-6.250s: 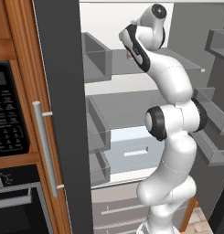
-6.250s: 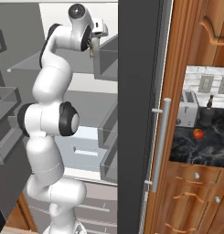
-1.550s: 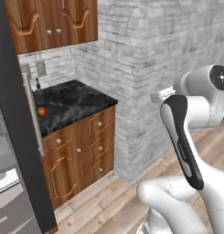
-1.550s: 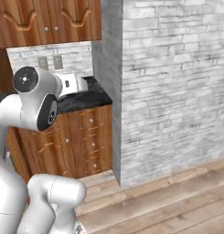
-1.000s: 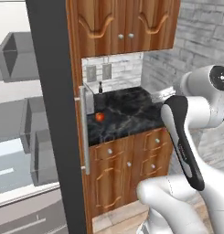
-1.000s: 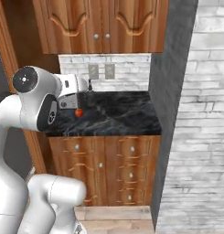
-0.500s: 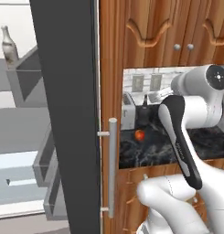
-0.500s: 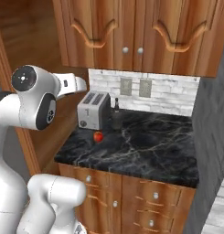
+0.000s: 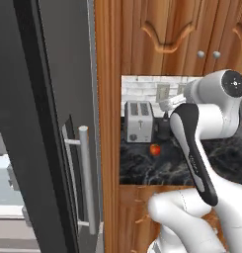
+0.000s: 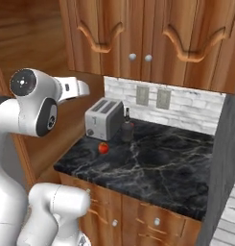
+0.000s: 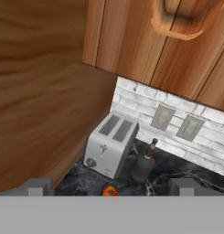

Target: Place the liquors on the top shelf of the fridge to keep them out of children's reach, and place the apple on lower shelves for easy access.

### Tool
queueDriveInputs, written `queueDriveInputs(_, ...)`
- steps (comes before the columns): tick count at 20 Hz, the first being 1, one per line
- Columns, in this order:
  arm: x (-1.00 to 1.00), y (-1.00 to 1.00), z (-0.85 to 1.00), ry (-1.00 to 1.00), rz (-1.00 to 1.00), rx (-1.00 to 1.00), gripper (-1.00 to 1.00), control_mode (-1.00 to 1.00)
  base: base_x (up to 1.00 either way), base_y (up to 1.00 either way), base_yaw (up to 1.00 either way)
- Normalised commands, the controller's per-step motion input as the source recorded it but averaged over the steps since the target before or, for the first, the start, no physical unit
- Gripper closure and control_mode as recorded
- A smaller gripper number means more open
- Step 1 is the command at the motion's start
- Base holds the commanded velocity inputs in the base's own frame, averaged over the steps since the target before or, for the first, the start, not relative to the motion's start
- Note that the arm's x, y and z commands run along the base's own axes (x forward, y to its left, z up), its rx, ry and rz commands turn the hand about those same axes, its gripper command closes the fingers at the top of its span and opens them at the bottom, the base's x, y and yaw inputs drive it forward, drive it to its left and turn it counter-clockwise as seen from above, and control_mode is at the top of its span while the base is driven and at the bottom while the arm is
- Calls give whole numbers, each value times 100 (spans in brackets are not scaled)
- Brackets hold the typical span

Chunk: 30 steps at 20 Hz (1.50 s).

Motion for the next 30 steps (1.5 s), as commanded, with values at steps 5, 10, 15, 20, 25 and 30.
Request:
queueDriveInputs(5, 0, 0, 0, 0, 0, 0, -100, 100, 11, -74, 21)
queueDriveInputs(10, 0, 0, 0, 0, 0, 0, -100, 100, 16, -41, 16)
queueDriveInputs(15, 15, 0, -18, 0, 0, 0, -100, -100, 19, 0, 3)
queueDriveInputs(20, 47, -1, -53, 9, 0, 1, -100, -100, 0, 0, 0)
queueDriveInputs(25, 51, -2, -74, 23, 0, 5, -100, -100, 0, 0, 0)
queueDriveInputs(30, 42, 0, -68, 24, 0, 4, -100, -100, 0, 0, 0)
